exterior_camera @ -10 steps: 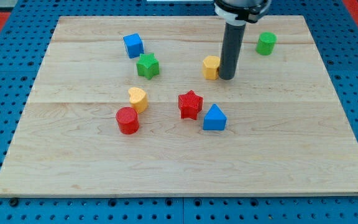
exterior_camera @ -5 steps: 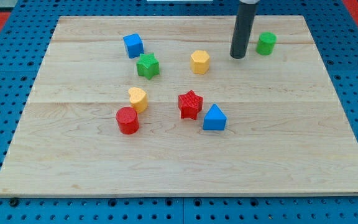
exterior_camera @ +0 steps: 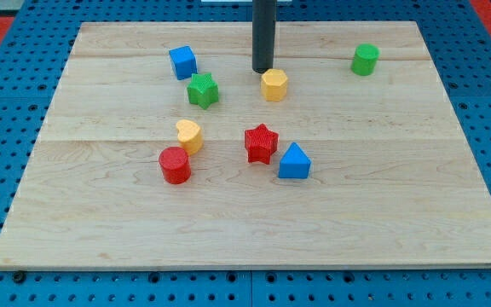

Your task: Move green circle right to the blue cube

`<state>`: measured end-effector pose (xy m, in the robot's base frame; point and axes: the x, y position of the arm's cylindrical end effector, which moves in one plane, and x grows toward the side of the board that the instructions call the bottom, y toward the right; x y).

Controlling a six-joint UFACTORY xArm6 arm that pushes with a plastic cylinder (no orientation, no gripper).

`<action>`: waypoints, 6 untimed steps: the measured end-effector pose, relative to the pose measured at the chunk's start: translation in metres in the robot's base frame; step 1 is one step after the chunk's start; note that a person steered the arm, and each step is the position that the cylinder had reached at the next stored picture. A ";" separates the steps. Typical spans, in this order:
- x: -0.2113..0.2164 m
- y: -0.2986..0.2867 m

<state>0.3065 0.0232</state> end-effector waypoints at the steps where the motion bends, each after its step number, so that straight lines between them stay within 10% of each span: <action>1: 0.019 0.000; 6: -0.080 0.080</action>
<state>0.2267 0.1036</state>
